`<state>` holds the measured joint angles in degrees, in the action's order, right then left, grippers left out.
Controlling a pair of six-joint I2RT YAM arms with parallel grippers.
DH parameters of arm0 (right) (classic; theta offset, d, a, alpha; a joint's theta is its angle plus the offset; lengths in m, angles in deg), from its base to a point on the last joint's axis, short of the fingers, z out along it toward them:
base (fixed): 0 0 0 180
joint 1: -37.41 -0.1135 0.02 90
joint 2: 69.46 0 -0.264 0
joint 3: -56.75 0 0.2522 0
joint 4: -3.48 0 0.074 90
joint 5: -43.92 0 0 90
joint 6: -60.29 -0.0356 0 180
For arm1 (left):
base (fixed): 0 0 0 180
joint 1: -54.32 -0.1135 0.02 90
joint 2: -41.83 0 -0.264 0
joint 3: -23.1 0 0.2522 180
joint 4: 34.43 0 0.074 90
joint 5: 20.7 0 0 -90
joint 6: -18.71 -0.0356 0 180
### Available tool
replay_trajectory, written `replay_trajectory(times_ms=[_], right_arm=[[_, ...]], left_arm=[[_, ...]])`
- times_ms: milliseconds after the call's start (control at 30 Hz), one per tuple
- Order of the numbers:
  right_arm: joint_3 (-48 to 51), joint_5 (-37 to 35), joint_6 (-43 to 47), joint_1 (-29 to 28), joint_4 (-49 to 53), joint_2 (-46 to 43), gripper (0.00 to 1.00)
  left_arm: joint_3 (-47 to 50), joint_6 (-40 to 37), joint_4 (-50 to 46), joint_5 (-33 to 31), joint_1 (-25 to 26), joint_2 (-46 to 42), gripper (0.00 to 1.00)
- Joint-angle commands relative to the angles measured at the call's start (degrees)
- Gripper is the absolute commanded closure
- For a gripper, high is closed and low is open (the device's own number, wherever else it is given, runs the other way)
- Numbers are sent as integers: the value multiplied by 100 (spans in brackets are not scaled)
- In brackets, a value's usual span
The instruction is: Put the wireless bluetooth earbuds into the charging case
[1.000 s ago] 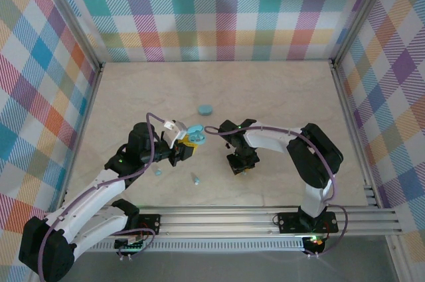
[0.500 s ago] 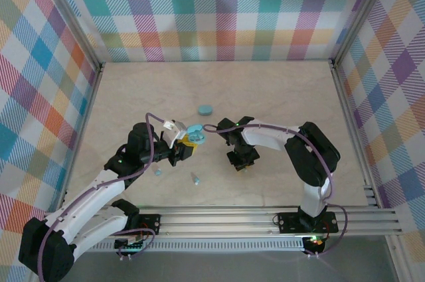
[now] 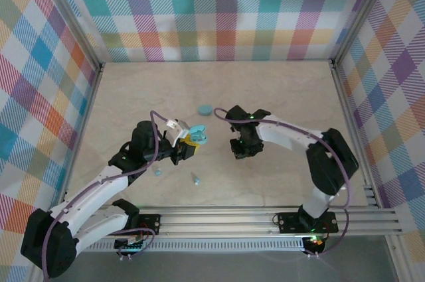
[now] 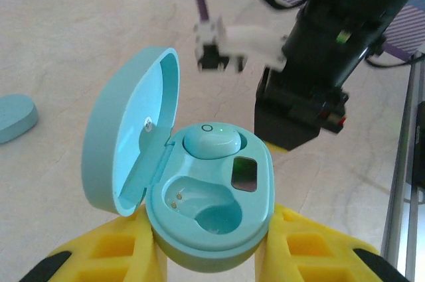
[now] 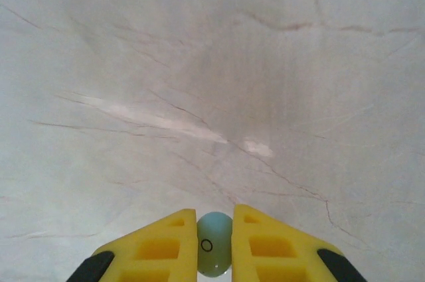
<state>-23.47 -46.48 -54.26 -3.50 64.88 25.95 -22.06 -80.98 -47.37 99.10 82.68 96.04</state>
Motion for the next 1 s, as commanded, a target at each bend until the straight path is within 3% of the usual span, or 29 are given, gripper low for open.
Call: replay_trajectory(times_ms=[0,200,433,967], right_arm=[[188,546,-360,233,-205,-583,87],[108,779,-544,421,-167,-1402,88],[-87,861,-790,443,-244,-2139,88],[-196,1497,-1225,443,-1135,-2756,89]], left_arm=[[-187,148,557,211,-7,100,85],[-287,223,1096,129,196,544,85],[-318,170,1739,-522,739,966,85],[-792,29,2622,-1141,1384,1997,86]])
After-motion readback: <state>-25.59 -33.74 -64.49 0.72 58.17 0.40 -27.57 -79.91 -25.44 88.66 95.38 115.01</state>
